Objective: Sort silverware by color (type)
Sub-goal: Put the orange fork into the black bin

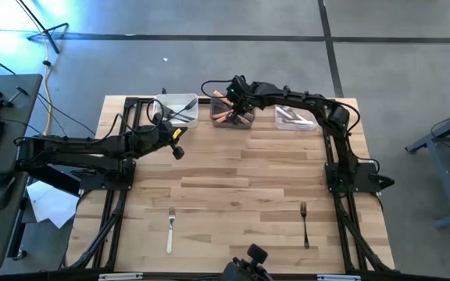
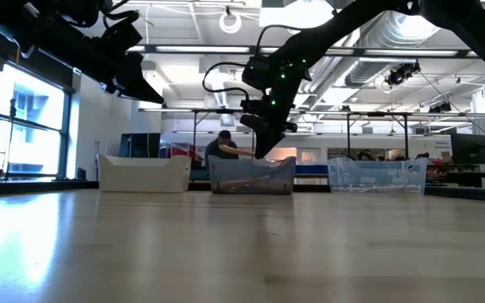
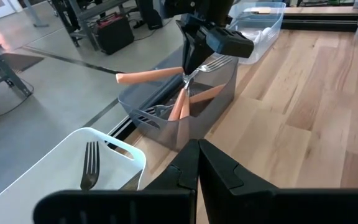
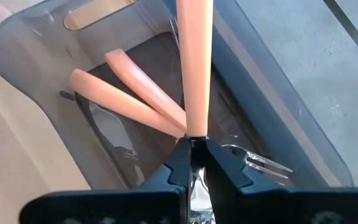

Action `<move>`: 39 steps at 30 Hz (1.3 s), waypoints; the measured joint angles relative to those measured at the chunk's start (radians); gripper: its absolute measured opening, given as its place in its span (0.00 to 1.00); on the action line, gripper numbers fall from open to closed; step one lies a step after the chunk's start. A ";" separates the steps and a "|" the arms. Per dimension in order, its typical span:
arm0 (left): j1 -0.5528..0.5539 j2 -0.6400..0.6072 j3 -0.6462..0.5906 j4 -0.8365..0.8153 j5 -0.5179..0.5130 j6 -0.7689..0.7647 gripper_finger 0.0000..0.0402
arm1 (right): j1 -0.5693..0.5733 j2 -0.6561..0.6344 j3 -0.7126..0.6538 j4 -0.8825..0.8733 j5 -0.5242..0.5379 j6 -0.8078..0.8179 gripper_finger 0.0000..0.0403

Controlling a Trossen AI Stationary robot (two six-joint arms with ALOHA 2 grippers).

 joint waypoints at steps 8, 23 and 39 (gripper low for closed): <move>0.000 0.000 0.000 0.000 0.000 0.000 0.00 | 0.000 0.000 0.000 0.004 -0.003 0.000 0.05; 0.000 0.000 0.000 0.003 0.000 0.000 0.00 | -0.013 0.056 -0.001 0.005 -0.045 0.016 0.06; 0.000 0.000 0.000 0.003 0.025 0.000 0.00 | -0.012 0.080 0.065 -0.023 -0.040 -0.014 0.36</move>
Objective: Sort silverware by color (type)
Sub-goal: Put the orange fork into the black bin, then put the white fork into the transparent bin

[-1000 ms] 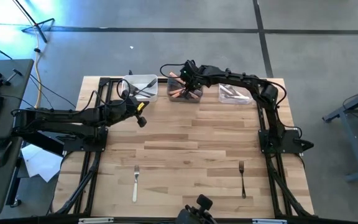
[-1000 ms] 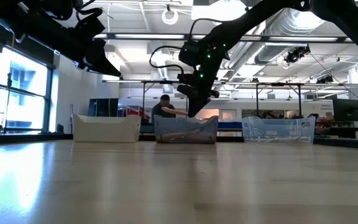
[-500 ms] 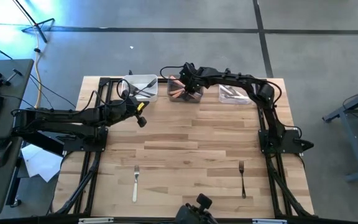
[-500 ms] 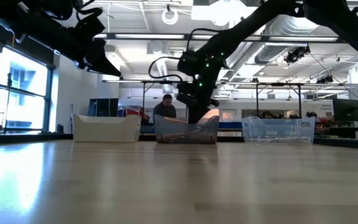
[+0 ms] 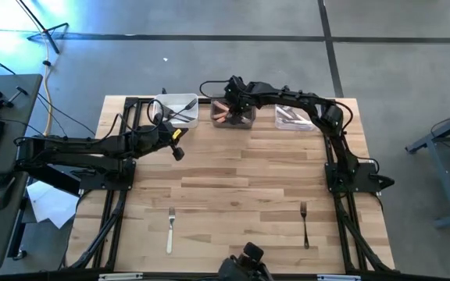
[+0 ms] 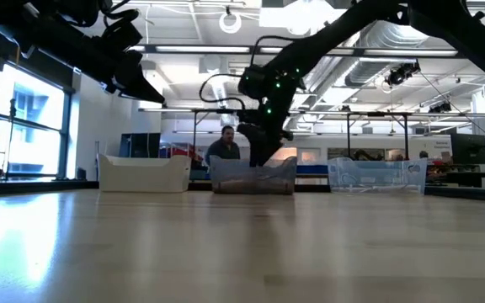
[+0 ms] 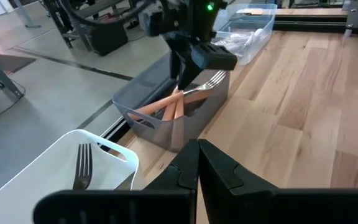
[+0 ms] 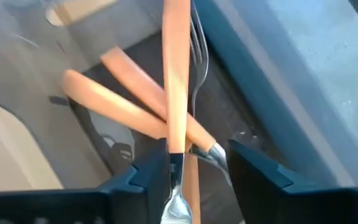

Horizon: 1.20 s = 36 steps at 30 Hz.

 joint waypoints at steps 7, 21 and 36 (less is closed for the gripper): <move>0.000 0.000 0.000 -0.002 -0.001 0.000 0.02 | 0.042 0.000 0.192 -0.150 0.027 -0.012 0.44; 0.000 0.000 0.000 -0.024 -0.002 0.008 0.02 | 0.149 -0.251 -0.270 0.377 0.076 0.016 0.06; -0.107 0.000 0.000 -0.170 0.132 -0.094 0.02 | 0.389 -0.781 -1.045 0.899 0.221 0.145 0.00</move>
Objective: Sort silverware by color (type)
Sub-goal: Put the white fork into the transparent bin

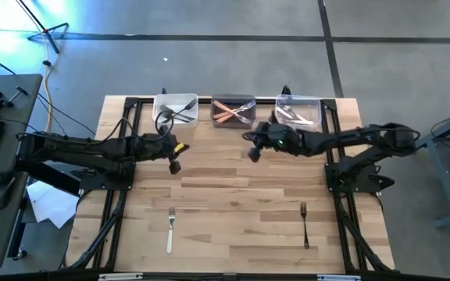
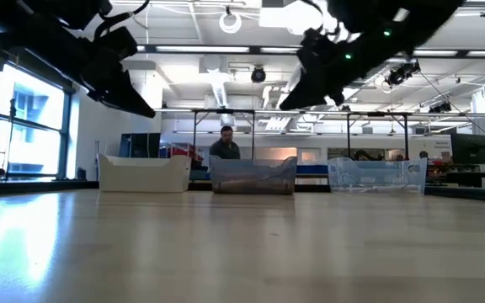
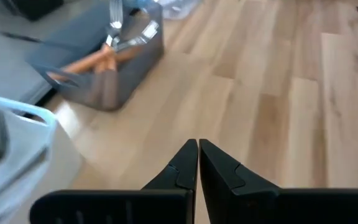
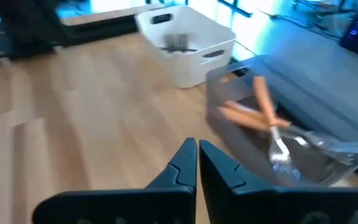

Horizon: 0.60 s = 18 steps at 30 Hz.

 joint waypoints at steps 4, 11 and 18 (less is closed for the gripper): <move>-0.068 0.000 0.000 -0.068 -0.006 -0.093 0.02 | 0.048 -0.065 -0.138 0.161 -0.010 0.007 0.00; -0.216 0.027 0.095 -0.385 -0.100 -0.332 0.02 | 0.062 -0.099 -0.309 0.382 -0.015 0.007 0.00; -0.365 0.151 0.251 -0.674 -0.024 -0.629 0.02 | 0.065 -0.098 -0.350 0.393 0.049 0.000 0.00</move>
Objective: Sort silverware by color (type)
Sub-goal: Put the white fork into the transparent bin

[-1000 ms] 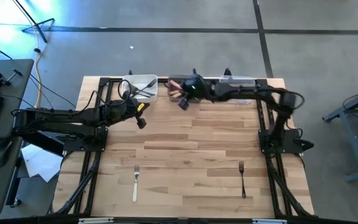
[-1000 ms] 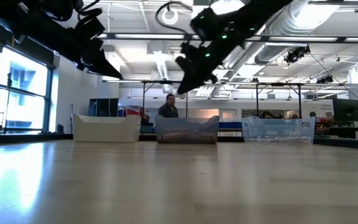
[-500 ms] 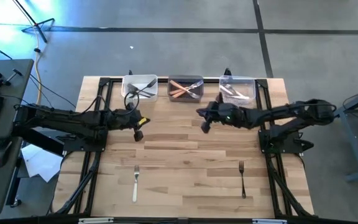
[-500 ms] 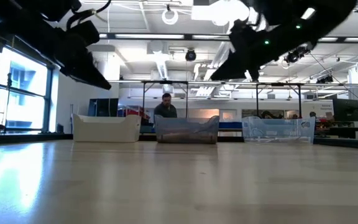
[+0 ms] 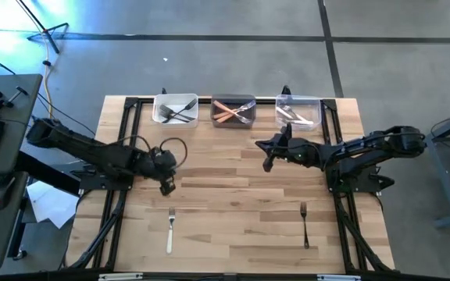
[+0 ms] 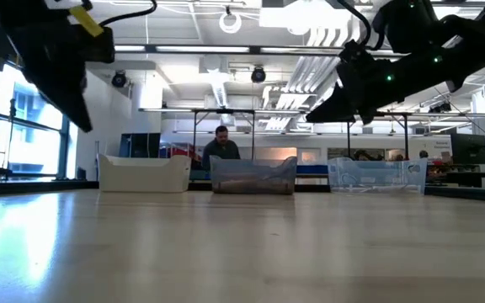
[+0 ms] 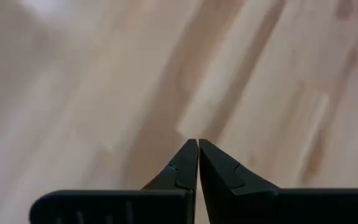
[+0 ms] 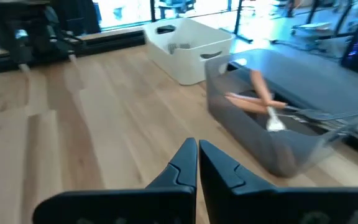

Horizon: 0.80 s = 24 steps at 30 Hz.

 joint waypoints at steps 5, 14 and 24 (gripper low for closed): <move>-0.112 0.125 0.093 -0.102 0.124 -0.232 0.02 | -0.001 0.001 -0.001 0.011 0.040 -0.019 0.00; -0.352 0.327 0.167 -0.060 0.374 -0.779 0.02 | 0.012 0.004 -0.001 0.012 0.040 -0.037 0.00; -0.447 0.428 0.169 0.130 0.294 -1.104 0.16 | 0.018 0.004 -0.001 -0.009 0.040 -0.037 0.00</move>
